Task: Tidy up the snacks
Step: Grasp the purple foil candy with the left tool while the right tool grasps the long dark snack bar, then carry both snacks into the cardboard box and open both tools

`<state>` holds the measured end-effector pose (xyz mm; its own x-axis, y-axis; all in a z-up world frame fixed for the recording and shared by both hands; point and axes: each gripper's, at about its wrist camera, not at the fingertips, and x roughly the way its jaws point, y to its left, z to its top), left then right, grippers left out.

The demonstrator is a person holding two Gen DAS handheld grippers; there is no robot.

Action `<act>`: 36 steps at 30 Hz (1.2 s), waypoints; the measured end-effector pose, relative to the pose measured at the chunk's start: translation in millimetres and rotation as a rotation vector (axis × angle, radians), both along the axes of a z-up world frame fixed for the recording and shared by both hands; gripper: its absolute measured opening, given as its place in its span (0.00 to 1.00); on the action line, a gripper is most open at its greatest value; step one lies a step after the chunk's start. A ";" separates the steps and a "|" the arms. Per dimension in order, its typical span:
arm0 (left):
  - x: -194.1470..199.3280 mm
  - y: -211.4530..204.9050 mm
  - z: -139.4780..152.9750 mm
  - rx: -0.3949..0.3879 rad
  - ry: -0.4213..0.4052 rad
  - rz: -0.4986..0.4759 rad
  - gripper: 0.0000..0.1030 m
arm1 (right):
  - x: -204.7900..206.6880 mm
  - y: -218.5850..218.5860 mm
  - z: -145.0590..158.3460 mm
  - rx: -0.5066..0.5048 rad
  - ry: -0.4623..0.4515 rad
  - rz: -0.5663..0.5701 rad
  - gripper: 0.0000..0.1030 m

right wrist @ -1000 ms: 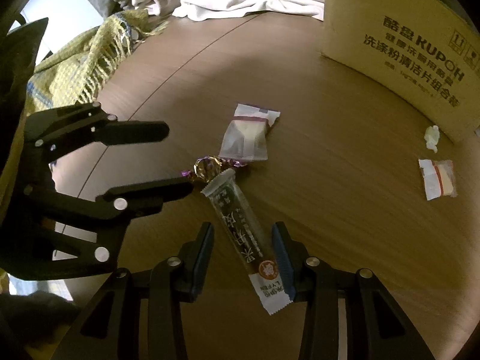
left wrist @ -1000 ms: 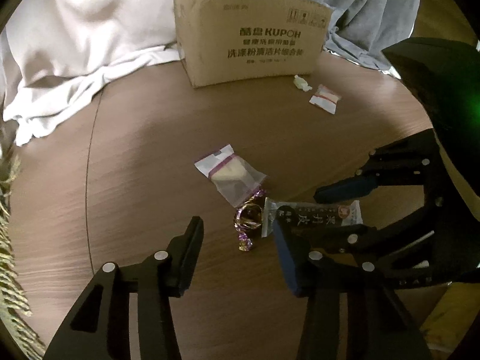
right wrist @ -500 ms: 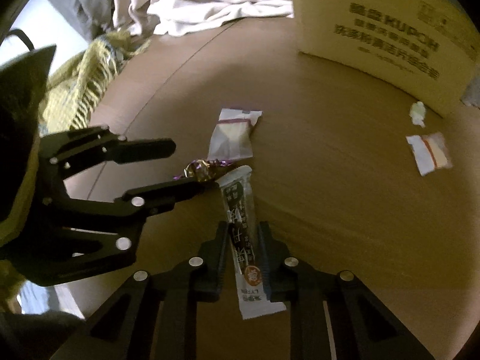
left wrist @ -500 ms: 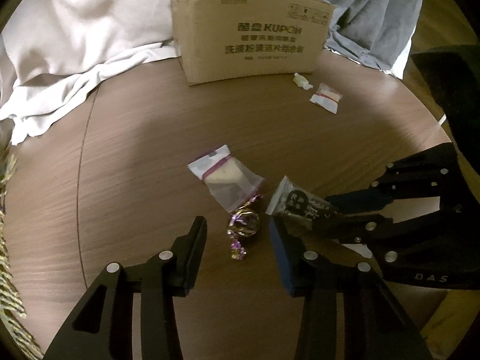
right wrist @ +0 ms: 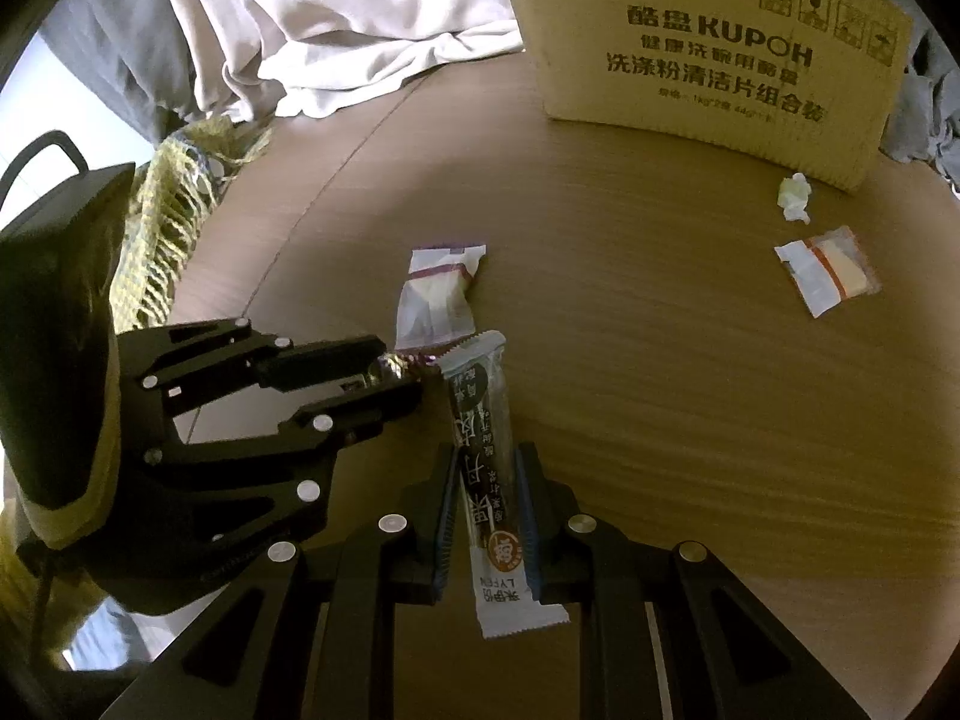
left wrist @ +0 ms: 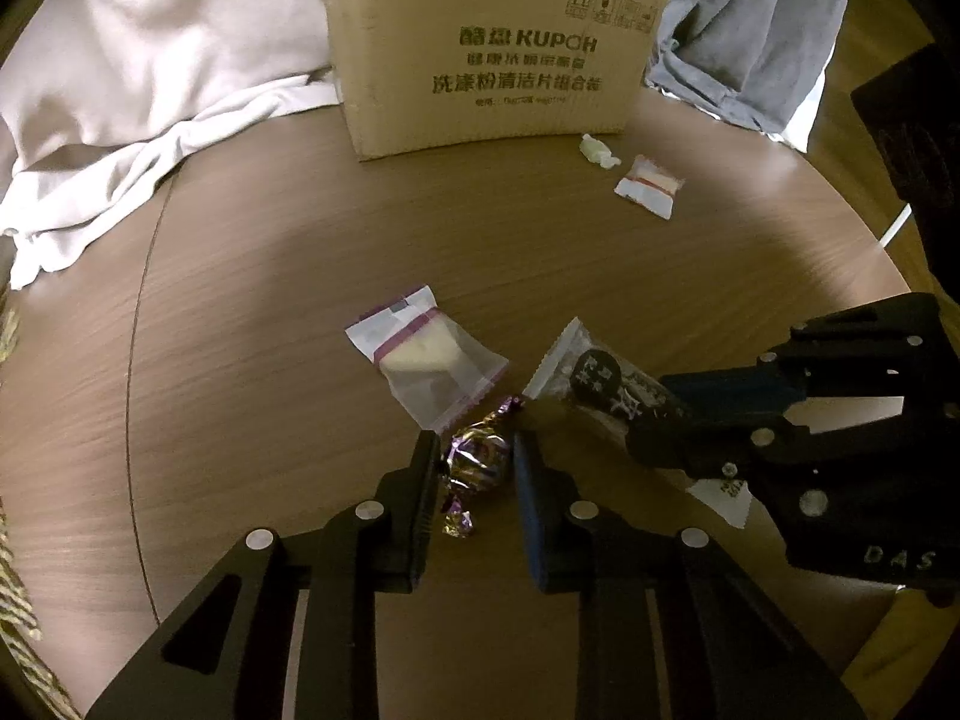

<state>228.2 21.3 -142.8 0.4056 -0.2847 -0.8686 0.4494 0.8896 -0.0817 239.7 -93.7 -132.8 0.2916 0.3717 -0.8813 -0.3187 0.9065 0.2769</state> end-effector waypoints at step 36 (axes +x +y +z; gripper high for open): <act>40.8 -34.5 177.0 -0.188 -0.395 0.099 0.24 | 27.9 -76.5 161.8 0.097 -0.446 -0.257 0.19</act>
<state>268.9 -13.2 34.2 0.7287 -0.3664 -0.5786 0.3925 0.9158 -0.0855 267.6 -170.2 29.0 0.7232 0.3130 -0.6156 -0.1956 0.9477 0.2520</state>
